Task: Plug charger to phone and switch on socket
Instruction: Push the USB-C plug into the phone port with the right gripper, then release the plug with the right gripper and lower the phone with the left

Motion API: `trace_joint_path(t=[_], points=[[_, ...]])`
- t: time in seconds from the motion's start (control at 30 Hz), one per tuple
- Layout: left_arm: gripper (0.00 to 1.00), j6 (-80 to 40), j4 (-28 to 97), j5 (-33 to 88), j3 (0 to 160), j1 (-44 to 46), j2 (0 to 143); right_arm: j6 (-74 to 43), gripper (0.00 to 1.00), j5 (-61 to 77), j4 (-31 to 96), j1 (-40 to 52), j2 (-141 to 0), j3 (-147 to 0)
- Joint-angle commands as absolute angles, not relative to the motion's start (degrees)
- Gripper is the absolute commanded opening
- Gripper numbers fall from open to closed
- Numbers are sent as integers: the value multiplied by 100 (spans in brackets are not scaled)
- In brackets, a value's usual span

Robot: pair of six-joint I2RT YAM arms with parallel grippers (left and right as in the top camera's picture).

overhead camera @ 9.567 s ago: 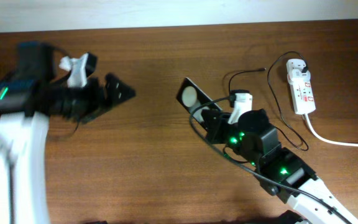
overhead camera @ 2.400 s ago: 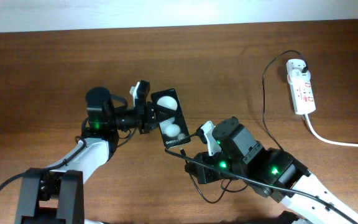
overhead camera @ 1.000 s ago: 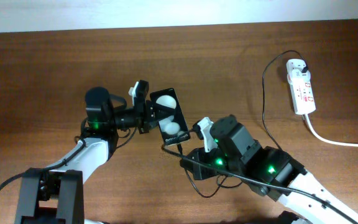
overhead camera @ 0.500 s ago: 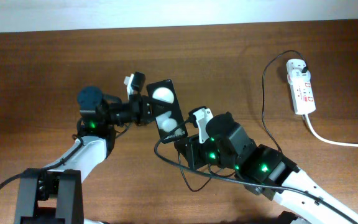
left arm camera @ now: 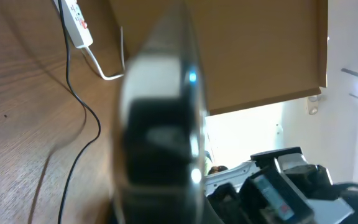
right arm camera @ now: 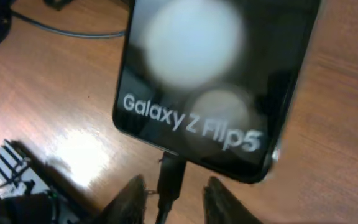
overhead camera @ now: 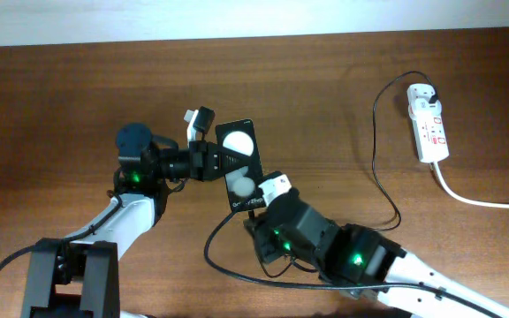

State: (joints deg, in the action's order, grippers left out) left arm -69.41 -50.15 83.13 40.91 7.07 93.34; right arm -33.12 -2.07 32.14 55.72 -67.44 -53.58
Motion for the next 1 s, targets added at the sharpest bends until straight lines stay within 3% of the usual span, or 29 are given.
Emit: trace_joint_path(t=[0.0, 0.1, 0.4, 0.47, 0.53, 0.6, 0.73, 0.87, 0.97], points=[[0, -6849, -5030, 8307, 4066, 709, 9295, -3457, 23, -379, 3212, 5736, -7052, -5454], [0, -6842, -5033, 8340, 4066, 709, 9295, -3457, 4, -486, 3083, 5736, -7150, -5461], [0, -6716, -5030, 8643, 4049, 716, 9295, -3433, 4, -742, 2220, 5732, -7148, -5745], [0, -6711, -5033, 8637, 4049, 716, 9295, -3433, 13, -886, 2213, 5732, -7133, -5745], [0, -6565, -5030, 8420, 4049, 714, 9295, -3433, 46, -862, 2357, 5732, -6969, -5769], [0, -6563, -5033, 7950, 4049, 716, 9295, -3437, 59, -862, 2888, 5732, -6490, -5815], [0, -6272, -5009, 6010, 4049, 1179, 9295, -3433, 75, -1146, 3739, 5732, -5019, -5815], [1, -5509, -3461, 3194, 4051, 2071, 9295, -3437, 81, -1420, 4576, 5732, -3966, -5815], [0, -4969, -2674, 3011, 4213, 2261, 9533, -3437, 83, -1417, 4980, 5732, -3898, -5815]])
